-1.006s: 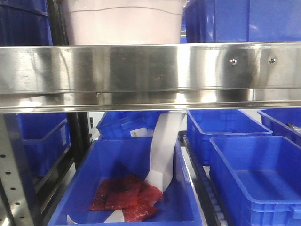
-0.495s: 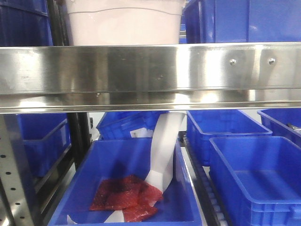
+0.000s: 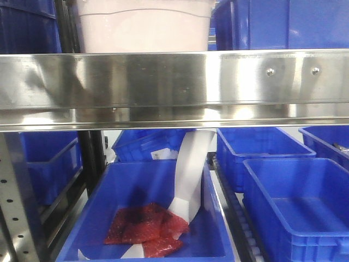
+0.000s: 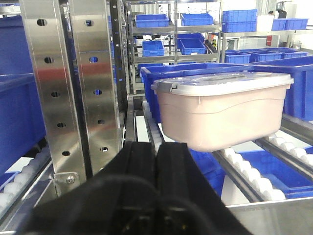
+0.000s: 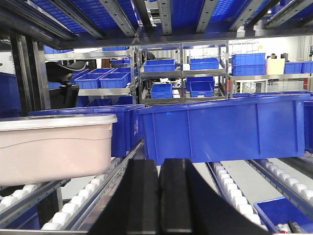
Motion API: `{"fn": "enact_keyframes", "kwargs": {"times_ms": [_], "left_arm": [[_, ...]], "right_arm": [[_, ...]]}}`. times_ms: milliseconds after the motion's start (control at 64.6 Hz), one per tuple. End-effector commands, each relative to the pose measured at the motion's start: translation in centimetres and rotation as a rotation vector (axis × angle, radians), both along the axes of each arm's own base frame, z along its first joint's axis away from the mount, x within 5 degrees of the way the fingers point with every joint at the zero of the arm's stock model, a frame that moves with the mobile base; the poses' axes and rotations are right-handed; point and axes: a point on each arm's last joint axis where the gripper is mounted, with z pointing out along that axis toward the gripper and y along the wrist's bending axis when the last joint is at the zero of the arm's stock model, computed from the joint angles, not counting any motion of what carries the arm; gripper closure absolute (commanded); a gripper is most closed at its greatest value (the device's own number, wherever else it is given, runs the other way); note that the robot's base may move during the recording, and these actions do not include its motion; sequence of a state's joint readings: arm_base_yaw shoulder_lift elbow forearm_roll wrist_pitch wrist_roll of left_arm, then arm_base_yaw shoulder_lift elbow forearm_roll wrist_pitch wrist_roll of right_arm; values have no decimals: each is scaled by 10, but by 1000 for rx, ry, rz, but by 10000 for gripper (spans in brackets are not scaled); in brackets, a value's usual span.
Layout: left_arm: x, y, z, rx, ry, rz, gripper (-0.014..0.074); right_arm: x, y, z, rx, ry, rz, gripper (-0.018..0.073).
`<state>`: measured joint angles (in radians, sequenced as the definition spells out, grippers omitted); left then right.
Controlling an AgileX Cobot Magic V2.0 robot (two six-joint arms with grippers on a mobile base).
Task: Grab white bin and place on right shelf
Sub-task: 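Open both grippers and pull them back from the bin handles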
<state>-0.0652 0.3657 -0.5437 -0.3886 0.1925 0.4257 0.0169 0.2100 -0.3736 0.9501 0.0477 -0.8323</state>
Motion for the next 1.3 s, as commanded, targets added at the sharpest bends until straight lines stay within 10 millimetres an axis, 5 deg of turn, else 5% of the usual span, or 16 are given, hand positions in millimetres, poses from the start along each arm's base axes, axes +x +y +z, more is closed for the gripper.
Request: {"fn": "enact_keyframes", "kwargs": {"times_ms": [0, 712, 1161, 1285], "left_arm": [[-2, 2, 15, -18, -94, 22, 713], [1, 6, 2, 3, -82, 69, 713], [-21, 11, -125, -54, -114, 116, 713], [-21, 11, -143, -53, -64, 115, 713]], "right_arm": [[-2, -5, 12, 11, -52, -52, 482], [-2, -5, 12, 11, -52, -52, 482], [-2, -5, 12, 11, -52, -52, 482], [-2, -5, 12, 11, -52, -52, 482]]}}
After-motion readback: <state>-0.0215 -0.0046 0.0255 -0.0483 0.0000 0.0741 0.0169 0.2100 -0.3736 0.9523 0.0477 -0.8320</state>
